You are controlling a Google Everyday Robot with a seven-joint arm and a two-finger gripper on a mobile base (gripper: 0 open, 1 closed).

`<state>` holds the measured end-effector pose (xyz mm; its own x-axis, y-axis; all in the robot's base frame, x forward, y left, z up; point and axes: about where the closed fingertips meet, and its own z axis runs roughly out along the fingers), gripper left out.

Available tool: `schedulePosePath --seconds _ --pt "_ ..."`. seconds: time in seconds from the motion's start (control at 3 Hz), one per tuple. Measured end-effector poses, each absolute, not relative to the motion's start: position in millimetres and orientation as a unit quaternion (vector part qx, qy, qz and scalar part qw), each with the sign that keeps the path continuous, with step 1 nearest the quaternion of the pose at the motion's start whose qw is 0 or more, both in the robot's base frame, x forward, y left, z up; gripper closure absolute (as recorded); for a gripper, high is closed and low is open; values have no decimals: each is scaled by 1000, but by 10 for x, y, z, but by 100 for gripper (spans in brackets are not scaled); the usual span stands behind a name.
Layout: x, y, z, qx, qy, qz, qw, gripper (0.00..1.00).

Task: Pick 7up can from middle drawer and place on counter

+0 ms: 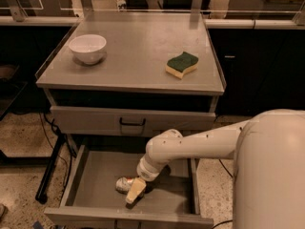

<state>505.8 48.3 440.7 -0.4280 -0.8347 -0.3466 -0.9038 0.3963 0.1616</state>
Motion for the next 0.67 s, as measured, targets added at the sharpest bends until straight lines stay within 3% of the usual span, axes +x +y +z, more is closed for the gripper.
schedulePosePath --seconds 0.67 --pt "5078 640 3817 -496 845 166 109 0"
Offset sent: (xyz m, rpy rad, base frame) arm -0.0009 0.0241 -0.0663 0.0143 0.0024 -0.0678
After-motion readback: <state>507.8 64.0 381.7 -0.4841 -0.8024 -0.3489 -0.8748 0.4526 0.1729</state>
